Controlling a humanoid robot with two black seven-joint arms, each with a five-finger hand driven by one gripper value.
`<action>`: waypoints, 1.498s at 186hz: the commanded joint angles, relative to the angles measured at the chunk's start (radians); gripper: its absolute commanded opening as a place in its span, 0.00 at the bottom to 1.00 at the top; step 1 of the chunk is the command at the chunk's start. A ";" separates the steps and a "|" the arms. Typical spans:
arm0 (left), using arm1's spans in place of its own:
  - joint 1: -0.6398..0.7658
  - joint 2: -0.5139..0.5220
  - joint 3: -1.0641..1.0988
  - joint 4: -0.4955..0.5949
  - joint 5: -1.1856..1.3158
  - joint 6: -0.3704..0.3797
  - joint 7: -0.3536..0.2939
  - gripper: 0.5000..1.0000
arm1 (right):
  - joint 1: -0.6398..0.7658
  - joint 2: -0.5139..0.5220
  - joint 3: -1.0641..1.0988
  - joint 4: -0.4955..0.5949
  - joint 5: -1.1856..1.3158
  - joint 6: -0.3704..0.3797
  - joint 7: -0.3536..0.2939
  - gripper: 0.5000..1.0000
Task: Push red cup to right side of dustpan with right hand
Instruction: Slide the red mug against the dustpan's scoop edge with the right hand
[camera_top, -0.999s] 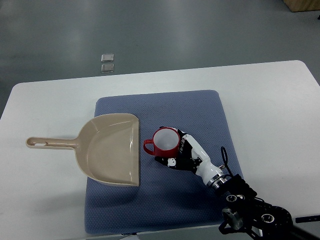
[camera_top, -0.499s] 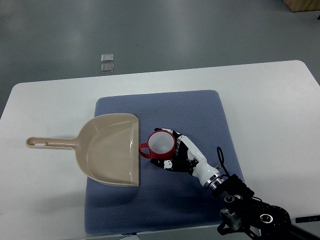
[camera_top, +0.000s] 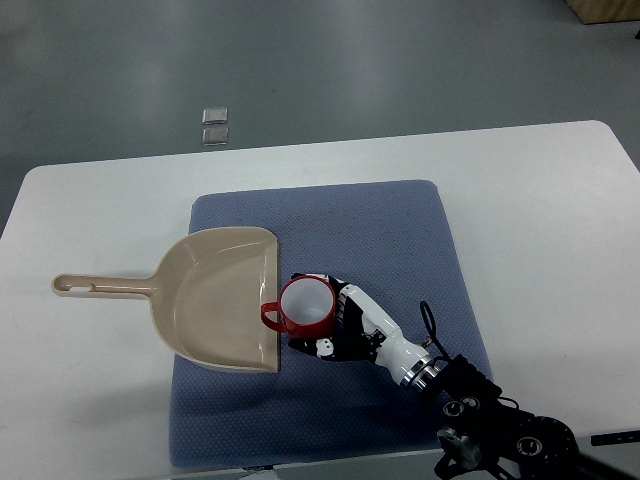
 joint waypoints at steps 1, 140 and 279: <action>0.000 0.000 0.000 0.000 0.000 0.000 0.000 1.00 | 0.002 0.000 -0.002 0.000 -0.002 0.005 0.000 0.86; 0.000 0.000 0.000 0.000 0.000 -0.001 0.000 1.00 | 0.014 0.000 -0.002 0.006 -0.031 0.016 0.000 0.86; 0.000 0.000 0.000 0.000 0.000 0.000 0.000 1.00 | 0.049 0.000 0.009 0.060 -0.021 0.031 0.000 0.86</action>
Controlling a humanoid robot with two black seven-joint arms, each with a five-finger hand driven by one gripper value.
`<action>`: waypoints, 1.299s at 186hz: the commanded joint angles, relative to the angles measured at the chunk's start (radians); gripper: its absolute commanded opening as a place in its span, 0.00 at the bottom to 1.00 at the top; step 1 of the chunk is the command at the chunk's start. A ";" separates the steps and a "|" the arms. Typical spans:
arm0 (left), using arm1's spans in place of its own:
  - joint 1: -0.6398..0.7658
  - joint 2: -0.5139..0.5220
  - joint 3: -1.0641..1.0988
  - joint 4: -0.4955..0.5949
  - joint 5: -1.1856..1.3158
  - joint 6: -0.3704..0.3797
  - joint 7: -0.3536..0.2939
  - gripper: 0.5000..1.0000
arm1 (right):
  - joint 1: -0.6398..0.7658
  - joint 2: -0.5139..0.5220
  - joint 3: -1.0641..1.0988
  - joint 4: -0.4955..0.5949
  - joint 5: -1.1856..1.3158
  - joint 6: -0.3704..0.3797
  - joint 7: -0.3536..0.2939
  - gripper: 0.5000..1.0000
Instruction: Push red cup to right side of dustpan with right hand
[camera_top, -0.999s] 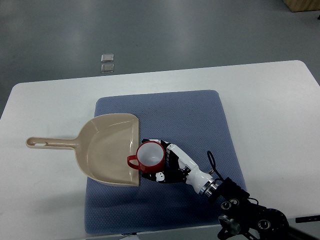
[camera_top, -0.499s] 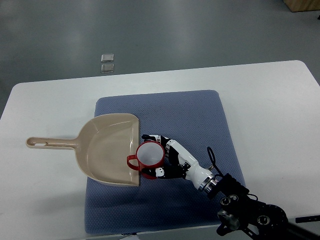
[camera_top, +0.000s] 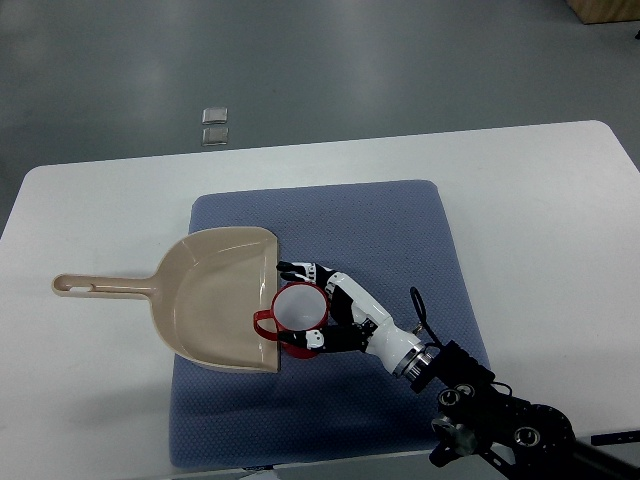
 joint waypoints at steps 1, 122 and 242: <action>0.000 0.000 0.000 0.000 0.000 0.000 0.000 1.00 | 0.014 0.000 0.002 0.013 0.000 0.000 0.000 0.86; 0.000 0.000 0.000 0.000 0.000 0.000 0.000 1.00 | 0.060 -0.041 0.134 0.010 0.009 0.011 0.000 0.86; 0.000 0.000 0.000 0.000 0.000 0.000 0.000 1.00 | 0.235 -0.114 0.270 -0.077 0.581 -0.024 -0.008 0.86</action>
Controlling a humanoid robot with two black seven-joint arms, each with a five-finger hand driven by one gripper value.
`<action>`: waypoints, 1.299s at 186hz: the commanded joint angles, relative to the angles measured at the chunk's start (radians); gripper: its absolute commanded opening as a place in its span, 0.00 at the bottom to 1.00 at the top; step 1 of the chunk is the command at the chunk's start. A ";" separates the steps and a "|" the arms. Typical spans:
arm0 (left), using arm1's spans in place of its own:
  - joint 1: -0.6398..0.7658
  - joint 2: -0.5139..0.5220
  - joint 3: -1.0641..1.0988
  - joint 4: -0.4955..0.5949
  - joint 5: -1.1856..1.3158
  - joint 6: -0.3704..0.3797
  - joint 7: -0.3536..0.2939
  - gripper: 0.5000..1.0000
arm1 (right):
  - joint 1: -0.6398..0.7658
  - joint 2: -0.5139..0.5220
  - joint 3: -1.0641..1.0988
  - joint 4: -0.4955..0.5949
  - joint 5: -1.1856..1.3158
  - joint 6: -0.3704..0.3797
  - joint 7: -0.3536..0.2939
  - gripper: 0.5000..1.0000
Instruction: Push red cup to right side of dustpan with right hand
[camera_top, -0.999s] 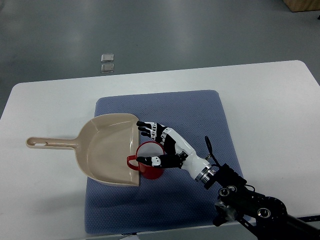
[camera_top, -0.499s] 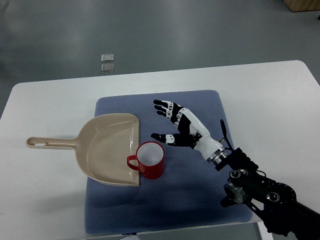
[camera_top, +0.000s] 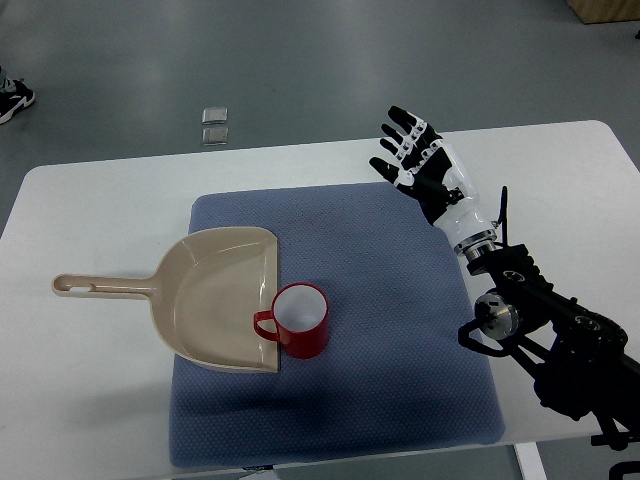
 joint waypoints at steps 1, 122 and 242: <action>0.000 0.000 0.000 0.000 0.000 0.000 0.000 1.00 | 0.034 -0.001 0.020 -0.044 0.103 -0.021 -0.008 0.86; 0.000 0.000 0.000 0.000 0.000 0.000 0.000 1.00 | 0.072 0.018 0.021 -0.124 0.362 -0.070 -0.181 0.86; 0.000 0.000 0.000 0.000 0.000 0.000 0.000 1.00 | 0.054 0.016 0.035 -0.130 0.362 -0.035 -0.100 0.86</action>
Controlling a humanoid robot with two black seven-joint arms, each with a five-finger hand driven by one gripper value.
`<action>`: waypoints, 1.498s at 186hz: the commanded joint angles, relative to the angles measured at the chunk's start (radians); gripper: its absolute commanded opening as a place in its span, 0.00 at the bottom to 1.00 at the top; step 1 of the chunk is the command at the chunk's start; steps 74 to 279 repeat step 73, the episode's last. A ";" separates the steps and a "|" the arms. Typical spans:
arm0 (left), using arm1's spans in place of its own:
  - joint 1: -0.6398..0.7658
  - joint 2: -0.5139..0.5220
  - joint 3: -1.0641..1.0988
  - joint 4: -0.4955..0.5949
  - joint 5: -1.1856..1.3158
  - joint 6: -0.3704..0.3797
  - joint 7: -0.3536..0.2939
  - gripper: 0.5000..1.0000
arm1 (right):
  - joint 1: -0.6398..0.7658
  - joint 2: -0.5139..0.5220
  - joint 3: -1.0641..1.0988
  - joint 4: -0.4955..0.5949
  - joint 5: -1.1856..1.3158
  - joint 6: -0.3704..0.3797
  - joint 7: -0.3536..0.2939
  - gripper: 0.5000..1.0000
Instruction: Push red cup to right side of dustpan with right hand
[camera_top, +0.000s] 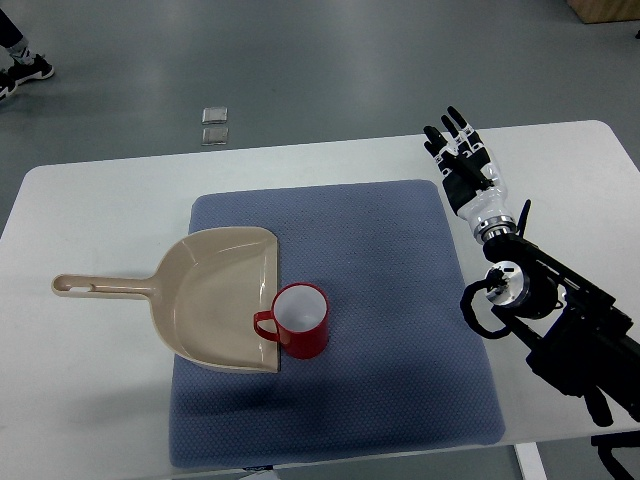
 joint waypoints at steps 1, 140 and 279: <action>0.000 0.000 0.000 0.000 0.000 0.000 0.000 1.00 | 0.001 0.000 0.001 -0.001 0.000 0.001 0.003 0.86; 0.000 0.000 0.000 0.000 0.000 0.000 0.000 1.00 | 0.005 0.000 0.021 0.001 0.000 0.002 0.003 0.86; 0.000 0.000 0.000 0.000 0.000 0.000 0.000 1.00 | 0.005 0.000 0.021 0.001 0.000 0.002 0.003 0.86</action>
